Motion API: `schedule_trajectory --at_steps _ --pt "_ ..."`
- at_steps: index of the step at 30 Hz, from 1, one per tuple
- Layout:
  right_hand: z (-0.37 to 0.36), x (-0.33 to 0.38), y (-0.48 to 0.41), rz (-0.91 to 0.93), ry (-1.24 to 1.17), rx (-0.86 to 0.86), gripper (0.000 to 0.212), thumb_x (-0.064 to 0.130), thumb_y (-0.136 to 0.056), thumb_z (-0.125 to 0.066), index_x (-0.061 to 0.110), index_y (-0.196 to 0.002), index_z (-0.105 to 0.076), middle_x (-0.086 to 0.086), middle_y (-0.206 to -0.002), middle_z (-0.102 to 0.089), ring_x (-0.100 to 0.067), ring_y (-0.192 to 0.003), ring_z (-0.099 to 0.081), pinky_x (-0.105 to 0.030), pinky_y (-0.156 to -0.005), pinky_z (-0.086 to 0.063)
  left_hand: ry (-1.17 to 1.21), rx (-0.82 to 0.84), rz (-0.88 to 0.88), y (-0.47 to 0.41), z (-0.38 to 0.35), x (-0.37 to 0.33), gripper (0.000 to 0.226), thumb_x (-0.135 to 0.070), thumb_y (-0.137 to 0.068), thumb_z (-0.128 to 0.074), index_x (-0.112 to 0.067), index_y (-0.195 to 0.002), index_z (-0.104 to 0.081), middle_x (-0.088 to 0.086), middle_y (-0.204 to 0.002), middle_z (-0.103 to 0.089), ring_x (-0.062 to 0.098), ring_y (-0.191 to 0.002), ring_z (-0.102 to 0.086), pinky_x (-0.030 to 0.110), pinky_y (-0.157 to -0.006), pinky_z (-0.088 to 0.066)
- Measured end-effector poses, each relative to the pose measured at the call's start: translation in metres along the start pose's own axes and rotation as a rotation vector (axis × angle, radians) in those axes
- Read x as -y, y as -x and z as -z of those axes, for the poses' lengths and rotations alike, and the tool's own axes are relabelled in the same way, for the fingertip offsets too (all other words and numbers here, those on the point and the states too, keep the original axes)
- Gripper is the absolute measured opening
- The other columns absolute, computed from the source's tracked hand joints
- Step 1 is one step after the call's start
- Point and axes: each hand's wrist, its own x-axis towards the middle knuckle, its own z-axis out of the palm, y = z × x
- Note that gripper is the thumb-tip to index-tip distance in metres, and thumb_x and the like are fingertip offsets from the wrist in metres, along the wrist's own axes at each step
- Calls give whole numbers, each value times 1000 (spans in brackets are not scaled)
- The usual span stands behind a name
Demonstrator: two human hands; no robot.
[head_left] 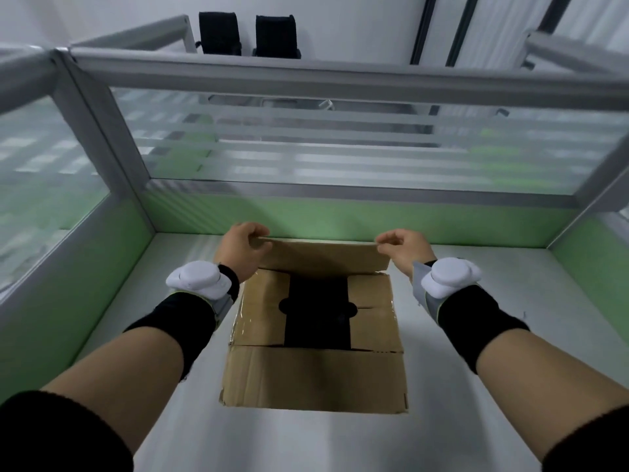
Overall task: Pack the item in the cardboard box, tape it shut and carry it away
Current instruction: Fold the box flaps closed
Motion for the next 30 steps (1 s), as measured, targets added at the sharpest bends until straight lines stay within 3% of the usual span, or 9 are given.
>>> schedule_trajectory --at_steps 3,6,12,22,30 --pt "5 0 12 50 55 35 18 2 -82 -63 3 -98 -70 -18 -103 -71 -17 -84 -57 -25 -80 -44 -99 12 -56 12 3 -4 16 -12 -84 -62 -8 -98 -67 13 -104 -61 28 -94 -57 25 -77 -39" --pt "6 1 27 82 99 79 17 3 -81 -64 3 -96 -71 -18 -101 -72 -17 -84 -59 -32 -86 -49 -161 58 -93 28 5 -5 12 -13 -84 -61 -11 -94 -68 10 -103 -61 27 -91 -58 27 -75 -41" --pt "6 -8 51 110 257 216 20 9 -81 -66 6 -101 -71 -10 -107 -71 -21 -95 -64 -17 -80 -39 -168 139 -143 63 2 7 11 -10 -83 -61 -13 -90 -68 4 -103 -61 21 -94 -61 34 -86 -49" --pt "-11 -19 81 47 475 434 44 23 -87 -61 12 -129 -54 -7 -135 -55 -21 -123 -54 -27 -104 -39 -337 315 -79 91 -12 19 30 -20 -86 -56 -18 -115 -58 3 -121 -56 24 -111 -52 31 -92 -43" --pt "-11 -18 96 112 603 499 44 20 -89 -56 9 -131 -50 -10 -137 -51 -27 -123 -51 -32 -102 -40 -358 356 -50 110 -14 20 37 -19 -87 -54 -17 -124 -51 1 -132 -46 24 -117 -49 33 -96 -43"
